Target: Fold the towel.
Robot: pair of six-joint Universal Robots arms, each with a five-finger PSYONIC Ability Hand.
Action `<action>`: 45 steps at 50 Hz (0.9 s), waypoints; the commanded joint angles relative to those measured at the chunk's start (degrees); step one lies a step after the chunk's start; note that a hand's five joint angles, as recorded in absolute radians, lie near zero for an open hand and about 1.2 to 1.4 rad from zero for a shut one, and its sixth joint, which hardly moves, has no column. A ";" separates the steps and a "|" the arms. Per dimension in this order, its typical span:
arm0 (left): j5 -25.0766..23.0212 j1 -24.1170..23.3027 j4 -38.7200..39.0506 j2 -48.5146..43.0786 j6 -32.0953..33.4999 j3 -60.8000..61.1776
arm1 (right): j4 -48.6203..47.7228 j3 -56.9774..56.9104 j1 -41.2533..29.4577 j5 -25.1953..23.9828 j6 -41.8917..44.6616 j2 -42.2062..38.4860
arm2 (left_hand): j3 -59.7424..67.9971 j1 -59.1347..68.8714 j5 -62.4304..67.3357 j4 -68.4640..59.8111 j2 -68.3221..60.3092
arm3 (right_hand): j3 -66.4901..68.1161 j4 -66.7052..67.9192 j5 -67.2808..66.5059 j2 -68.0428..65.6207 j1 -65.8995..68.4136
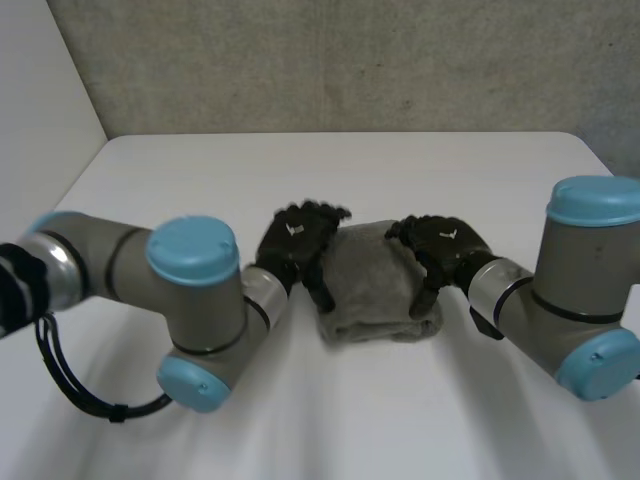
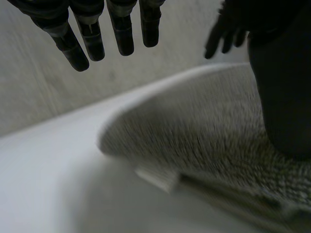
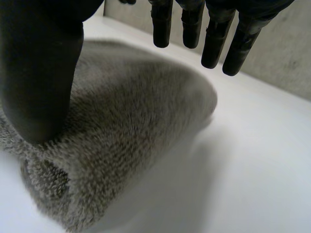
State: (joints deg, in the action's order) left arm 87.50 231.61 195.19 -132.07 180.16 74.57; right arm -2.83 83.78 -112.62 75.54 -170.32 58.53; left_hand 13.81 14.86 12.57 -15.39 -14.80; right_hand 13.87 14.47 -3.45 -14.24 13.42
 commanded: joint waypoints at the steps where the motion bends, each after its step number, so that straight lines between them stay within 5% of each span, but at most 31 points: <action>1: 0.04 -0.46 -0.60 -2.49 0.11 0.57 | 0.37 -2.30 0.21 0.57 0.69 -4.12 | -3.26 -4.31 -12.02 4.83 4.25 | -3.87 -4.47 3.45 4.24 -3.42; 16: 0.30 2.88 -7.81 16.41 -0.51 0.75 | 0.37 -4.59 0.21 2.50 -1.42 12.75 | -3.76 -4.82 -12.52 5.34 4.75 | -3.87 -4.47 3.45 4.24 -3.42; 21: 2.58 7.01 -12.47 24.23 -0.77 -0.83 | 0.63 -7.05 0.74 13.02 -6.07 20.65 | -3.76 -4.82 -12.52 5.34 4.75 | -3.87 -4.47 3.45 4.24 -3.42; 26: 6.27 10.08 -19.74 30.02 -2.61 -4.25 | 2.91 -7.66 1.70 17.00 -4.94 22.07 | -3.76 -4.82 -12.52 5.34 4.75 | -3.87 -4.47 3.45 4.24 -3.42; 34: 6.45 10.53 -26.52 30.82 -3.23 -7.68 | 9.24 -11.88 1.71 16.74 -4.58 20.40 | -3.76 -4.82 -12.52 5.34 4.75 | -3.87 -4.47 3.45 4.24 -3.42; 45: 6.54 10.18 -27.41 30.91 -3.32 -7.33 | 9.42 -11.53 1.79 16.48 -4.23 20.31 | -3.76 -4.82 -12.52 5.34 4.75 | -3.87 -4.47 3.45 4.24 -3.42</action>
State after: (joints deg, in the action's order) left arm 94.10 242.00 167.58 -101.08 176.87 66.79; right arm 6.81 71.80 -110.85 92.23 -174.84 78.81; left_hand 13.72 14.74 12.29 -15.38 -14.79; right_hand 13.87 14.47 -3.45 -14.24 13.19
